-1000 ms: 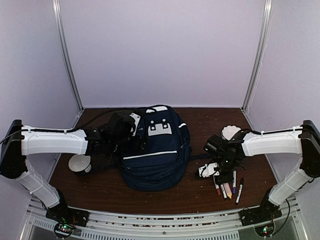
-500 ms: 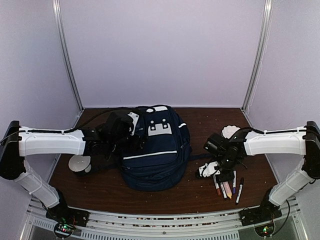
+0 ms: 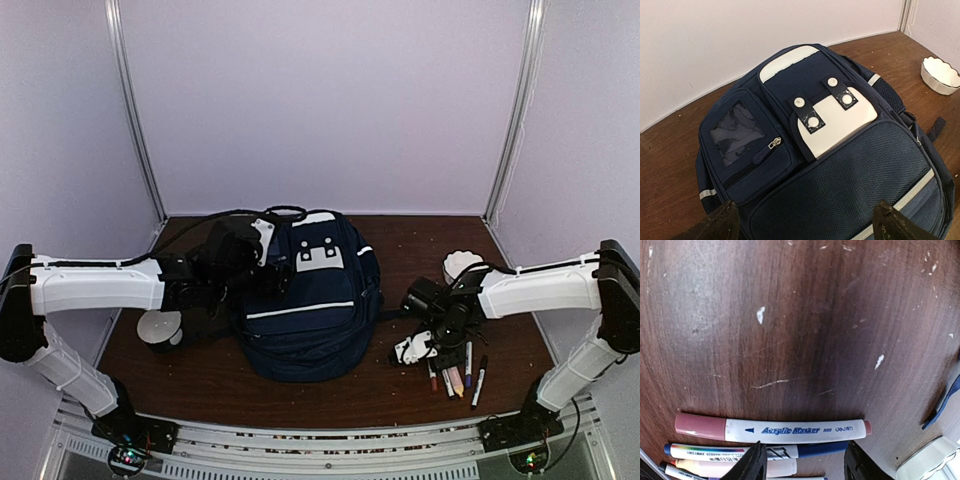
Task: Pack the student bag
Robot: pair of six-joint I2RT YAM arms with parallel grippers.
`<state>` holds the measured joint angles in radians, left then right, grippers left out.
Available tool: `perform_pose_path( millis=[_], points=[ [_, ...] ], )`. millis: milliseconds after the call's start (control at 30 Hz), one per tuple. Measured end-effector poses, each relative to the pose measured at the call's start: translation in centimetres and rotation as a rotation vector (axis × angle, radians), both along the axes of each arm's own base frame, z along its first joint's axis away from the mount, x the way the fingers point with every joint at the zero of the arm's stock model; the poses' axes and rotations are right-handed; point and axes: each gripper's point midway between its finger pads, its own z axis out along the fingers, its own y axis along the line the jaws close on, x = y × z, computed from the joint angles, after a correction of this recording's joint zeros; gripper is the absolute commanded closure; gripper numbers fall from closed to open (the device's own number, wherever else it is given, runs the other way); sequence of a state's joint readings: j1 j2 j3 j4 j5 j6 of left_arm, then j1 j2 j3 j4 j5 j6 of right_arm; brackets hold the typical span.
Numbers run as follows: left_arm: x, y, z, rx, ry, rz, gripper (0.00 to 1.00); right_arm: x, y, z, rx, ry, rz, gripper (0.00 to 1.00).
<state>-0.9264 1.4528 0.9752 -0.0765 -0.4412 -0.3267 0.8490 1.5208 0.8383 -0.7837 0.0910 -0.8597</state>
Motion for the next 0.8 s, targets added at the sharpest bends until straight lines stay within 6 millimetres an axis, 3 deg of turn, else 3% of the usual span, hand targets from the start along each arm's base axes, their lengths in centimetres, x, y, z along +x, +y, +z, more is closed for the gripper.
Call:
perform_pose_path(
  millis=[333,567,800],
  points=[
    [0.0,0.0,0.0,-0.001,0.001,0.000,0.05,-0.6,1.2,-0.9,0.005,0.023,0.037,0.47],
    [-0.1,-0.1,-0.1,-0.005,0.008,-0.005,0.05,-0.9,4.4,-1.0,0.061,0.090,0.051,0.61],
    [-0.1,-0.1,-0.2,-0.002,0.011,-0.005,0.06,-0.8,5.7,-1.2,0.080,0.139,0.008,0.65]
  ],
)
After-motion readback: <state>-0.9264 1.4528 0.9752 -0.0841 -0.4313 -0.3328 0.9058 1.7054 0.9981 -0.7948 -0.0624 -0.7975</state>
